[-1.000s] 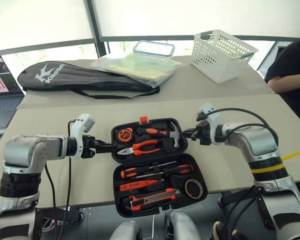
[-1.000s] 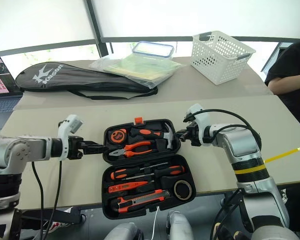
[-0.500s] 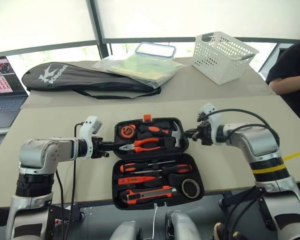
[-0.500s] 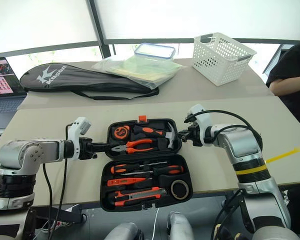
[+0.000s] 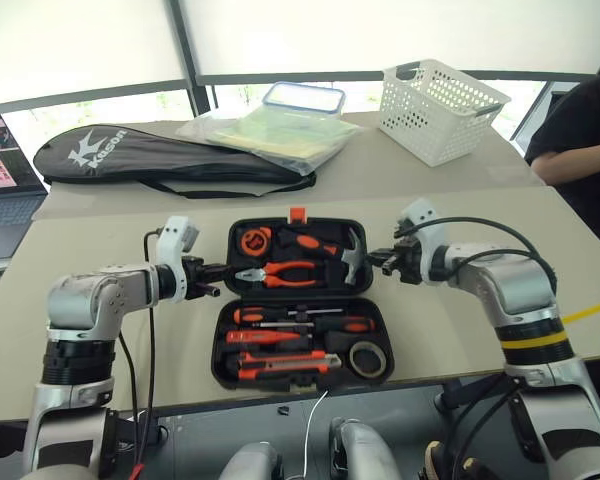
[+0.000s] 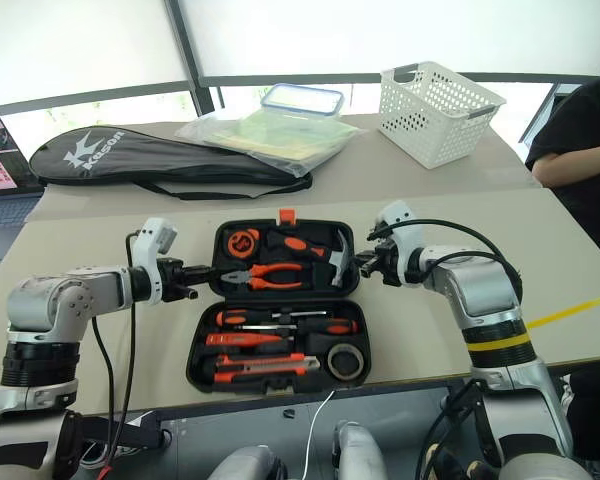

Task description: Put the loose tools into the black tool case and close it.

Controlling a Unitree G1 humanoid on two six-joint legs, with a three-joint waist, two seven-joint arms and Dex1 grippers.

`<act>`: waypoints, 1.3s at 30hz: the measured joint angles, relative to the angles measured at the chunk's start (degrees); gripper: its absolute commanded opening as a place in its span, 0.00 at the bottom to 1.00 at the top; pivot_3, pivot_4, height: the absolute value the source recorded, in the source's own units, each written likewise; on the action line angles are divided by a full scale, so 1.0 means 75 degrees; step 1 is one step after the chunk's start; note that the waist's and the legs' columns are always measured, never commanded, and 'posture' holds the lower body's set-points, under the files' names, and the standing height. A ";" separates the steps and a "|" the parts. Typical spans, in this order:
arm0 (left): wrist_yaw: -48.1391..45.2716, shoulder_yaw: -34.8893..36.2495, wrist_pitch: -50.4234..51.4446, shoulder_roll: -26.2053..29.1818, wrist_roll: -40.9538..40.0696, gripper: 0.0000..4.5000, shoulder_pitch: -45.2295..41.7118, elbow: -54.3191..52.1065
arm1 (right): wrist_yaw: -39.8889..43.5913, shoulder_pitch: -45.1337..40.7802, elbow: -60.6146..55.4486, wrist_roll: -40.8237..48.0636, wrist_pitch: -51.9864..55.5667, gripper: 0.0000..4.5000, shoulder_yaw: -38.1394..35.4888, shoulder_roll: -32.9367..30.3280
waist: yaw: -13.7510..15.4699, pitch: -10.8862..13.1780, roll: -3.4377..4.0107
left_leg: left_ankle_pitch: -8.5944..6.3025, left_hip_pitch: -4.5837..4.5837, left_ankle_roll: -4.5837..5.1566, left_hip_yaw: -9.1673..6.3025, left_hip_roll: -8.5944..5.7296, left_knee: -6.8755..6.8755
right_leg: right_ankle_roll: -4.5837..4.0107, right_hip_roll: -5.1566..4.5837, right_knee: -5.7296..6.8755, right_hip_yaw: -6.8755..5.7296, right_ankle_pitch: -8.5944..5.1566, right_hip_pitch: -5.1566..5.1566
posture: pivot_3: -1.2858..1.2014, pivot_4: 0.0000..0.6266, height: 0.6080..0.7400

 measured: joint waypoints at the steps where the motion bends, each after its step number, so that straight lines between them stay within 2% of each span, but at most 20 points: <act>1: -0.0004 -0.0014 -0.0329 -0.0004 0.0085 0.01 -0.0074 0.0027 | -0.0103 -0.0120 0.0097 -0.0070 -0.0217 0.00 -0.0050 0.0072 | -0.0008 0.0000 0.0000 | 0.0001 -0.0014 0.0000 0.0005 -0.0002 0.0000 | -0.0002 0.0000 0.0007 -0.0001 0.0001 -0.0020 | 0.52 0.24 1.00; 6: -0.0209 -0.0402 -0.2359 -0.0090 0.0915 0.01 -0.0262 0.0350 | -0.0626 -0.0379 0.0410 -0.0645 -0.1981 0.00 -0.0261 0.0358 | -0.0061 0.0001 0.0001 | 0.0002 -0.0032 -0.0001 0.0011 -0.0005 0.0000 | -0.0004 0.0002 0.0013 -0.0024 0.0004 -0.0032 | 0.52 0.24 1.00; 9: -0.0426 -0.0723 -0.3944 -0.0107 0.1543 0.01 0.0000 0.0508 | -0.0783 -0.0192 0.0534 -0.1331 -0.3435 0.00 -0.0095 0.0323 | -0.0071 0.0001 0.0003 | 0.0002 -0.0032 -0.0001 0.0011 -0.0012 -0.0003 | -0.0003 0.0004 0.0002 -0.0048 0.0004 -0.0034 | 0.52 0.24 1.00; 17: 0.0163 -0.1024 -0.7153 -0.0569 0.2834 0.01 0.1063 0.0923 | -0.1552 0.1410 0.0576 -0.2238 -0.6452 0.00 0.0007 0.0542 | -0.0044 -0.0001 0.0002 | 0.0002 -0.0020 0.0000 0.0013 0.0002 -0.0004 | -0.0003 0.0004 0.0000 -0.0010 0.0004 -0.0029 | 0.52 0.24 1.00; 20: 0.0449 -0.1013 -0.7883 -0.0670 0.3062 0.01 0.1632 0.0624 | -0.1908 0.2094 0.0390 -0.2581 -0.7537 0.00 0.0011 0.0493 | -0.0024 -0.0017 0.0002 | 0.0001 -0.0003 0.0001 0.0015 0.0012 -0.0020 | -0.0002 0.0005 -0.0003 0.0003 0.0004 -0.0019 | 0.52 0.24 1.00; 23: 0.0726 -0.0935 -0.7975 -0.0749 0.3039 0.01 0.2322 -0.0103 | -0.2095 0.2929 0.0003 -0.2850 -0.8565 0.00 -0.0003 0.0217 | -0.0013 -0.0030 -0.0008 | 0.0000 0.0002 0.0003 0.0015 0.0014 -0.0032 | -0.0001 0.0007 -0.0004 0.0009 0.0003 -0.0016 | 0.52 0.24 1.00; 24: 0.0763 -0.0901 -0.7862 -0.0749 0.2997 0.09 0.2478 -0.0327 | -0.2075 0.3131 -0.0145 -0.2829 -0.8655 0.00 -0.0033 0.0157 | -0.0014 -0.0036 -0.0011 | 0.0000 0.0006 0.0003 0.0015 0.0017 -0.0033 | -0.0001 0.0008 -0.0005 0.0012 0.0003 -0.0013 | 0.52 0.24 1.00; 26: 0.0740 -0.0749 -0.7370 -0.0705 0.2791 0.22 0.2953 -0.0966 | -0.1810 0.3655 -0.0654 -0.2557 -0.8653 0.16 -0.0116 -0.0024 | -0.0012 -0.0039 -0.0015 | -0.0003 0.0015 0.0007 0.0015 0.0026 -0.0036 | 0.0000 0.0010 -0.0013 0.0017 0.0002 0.0001 | 0.52 0.24 1.00; 28: 0.0646 -0.0584 -0.6831 -0.0551 0.2496 0.43 0.3359 -0.1519 | -0.1392 0.4204 -0.1016 -0.2221 -0.8339 0.31 -0.0208 -0.0329 | -0.0011 -0.0035 -0.0017 | -0.0005 0.0015 0.0013 0.0014 0.0027 -0.0038 | 0.0000 0.0010 -0.0013 0.0024 0.0001 0.0001 | 0.52 0.24 1.00; 31: 0.0486 0.0004 -0.5650 -0.0101 0.1789 0.66 0.3930 -0.2254 | -0.0747 0.4940 -0.1940 -0.1532 -0.7506 0.53 -0.0605 -0.0923 | -0.0003 -0.0026 -0.0018 | -0.0009 0.0000 0.0019 0.0015 0.0030 -0.0034 | 0.0000 0.0015 -0.0006 0.0036 0.0001 -0.0017 | 0.52 0.24 1.00; 33: 0.0084 0.0721 -0.4696 0.0558 0.0921 0.82 0.4316 -0.2984 | -0.0145 0.5442 -0.2871 -0.0828 -0.6800 0.55 -0.1039 -0.1623 | 0.0002 -0.0027 -0.0018 | -0.0011 0.0005 0.0022 0.0011 0.0039 -0.0039 | -0.0001 0.0019 -0.0009 0.0034 -0.0002 -0.0012 | 0.52 0.24 1.00; 34: -0.0230 0.1076 -0.4241 0.0927 0.0417 0.87 0.4539 -0.3276 | 0.0198 0.5743 -0.3288 -0.0444 -0.6445 0.55 -0.1238 -0.1941 | 0.0000 -0.0029 -0.0017 | -0.0012 0.0013 0.0024 0.0011 0.0039 -0.0049 | -0.0001 0.0020 -0.0011 0.0033 -0.0005 -0.0008 | 0.52 0.24 1.00; 36: -0.1030 0.1696 -0.3238 0.1759 -0.0574 0.87 0.5025 -0.3422 | 0.0919 0.6407 -0.3933 0.0303 -0.5775 0.55 -0.1515 -0.2514 | 0.0001 -0.0029 -0.0018 | -0.0015 0.0025 0.0030 0.0012 0.0039 -0.0070 | 0.0000 0.0024 -0.0014 0.0031 -0.0012 0.0002 | 0.52 0.24 1.00; 39: -0.2251 0.1987 -0.2776 0.2791 -0.1020 0.87 0.5225 -0.2946 | 0.1744 0.6956 -0.4446 0.1146 -0.4934 0.55 -0.1693 -0.3009 | 0.0061 -0.0026 -0.0023 | -0.0022 0.0038 0.0044 0.0012 0.0032 -0.0061 | 0.0004 0.0052 -0.0016 0.0019 -0.0019 0.0025 | 0.52 0.24 1.00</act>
